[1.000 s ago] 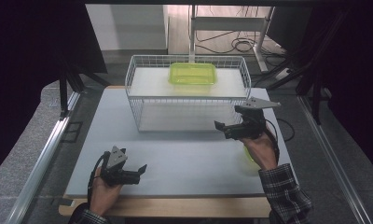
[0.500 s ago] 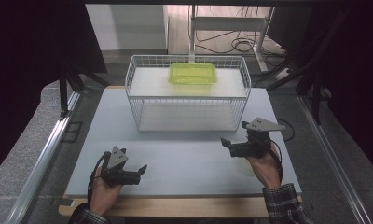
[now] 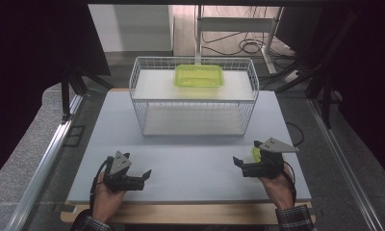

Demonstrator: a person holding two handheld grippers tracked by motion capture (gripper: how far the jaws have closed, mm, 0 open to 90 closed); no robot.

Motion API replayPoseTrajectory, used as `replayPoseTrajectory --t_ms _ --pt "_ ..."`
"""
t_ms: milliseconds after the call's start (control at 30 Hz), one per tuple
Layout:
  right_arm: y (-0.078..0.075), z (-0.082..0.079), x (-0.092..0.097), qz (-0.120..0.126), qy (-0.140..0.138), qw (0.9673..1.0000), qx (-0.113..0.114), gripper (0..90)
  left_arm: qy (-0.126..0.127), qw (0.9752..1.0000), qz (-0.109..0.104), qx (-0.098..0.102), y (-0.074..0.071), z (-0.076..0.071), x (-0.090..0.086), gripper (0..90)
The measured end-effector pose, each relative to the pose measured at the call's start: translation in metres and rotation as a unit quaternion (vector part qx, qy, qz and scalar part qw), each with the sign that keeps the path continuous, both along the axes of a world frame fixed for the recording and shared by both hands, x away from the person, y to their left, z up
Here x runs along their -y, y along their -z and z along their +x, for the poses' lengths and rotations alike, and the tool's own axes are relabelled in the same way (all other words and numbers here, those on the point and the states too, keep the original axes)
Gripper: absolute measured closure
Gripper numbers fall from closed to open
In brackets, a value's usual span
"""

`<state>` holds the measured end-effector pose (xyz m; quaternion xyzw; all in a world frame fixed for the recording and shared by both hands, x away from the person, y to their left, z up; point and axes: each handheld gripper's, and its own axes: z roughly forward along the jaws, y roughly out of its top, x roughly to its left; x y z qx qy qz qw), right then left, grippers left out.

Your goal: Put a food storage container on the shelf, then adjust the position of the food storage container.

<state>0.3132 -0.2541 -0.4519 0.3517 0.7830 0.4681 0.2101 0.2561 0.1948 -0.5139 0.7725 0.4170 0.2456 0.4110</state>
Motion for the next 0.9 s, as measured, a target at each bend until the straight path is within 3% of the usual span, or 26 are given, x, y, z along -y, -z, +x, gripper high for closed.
replayPoseTrajectory --t_ms 300,533,767,900 --pt "0.015 -0.015 0.000 0.000 0.007 1.0000 -0.003 2.2 0.004 1.0000 0.008 0.001 0.001 0.000 0.003 1.9" --pt "0.027 -0.015 0.000 -0.019 0.011 0.9995 -0.023 2.4 0.006 0.9999 0.010 0.000 0.001 0.000 0.004 1.9" --pt "0.028 -0.011 0.007 -0.024 0.038 0.9984 -0.033 0.0 0.007 0.9999 0.013 -0.002 0.002 0.000 0.004 1.8" --pt "0.025 -0.008 0.014 -0.012 0.069 0.9970 -0.034 0.0 0.007 0.9999 0.014 -0.003 0.002 0.000 0.004 1.9"
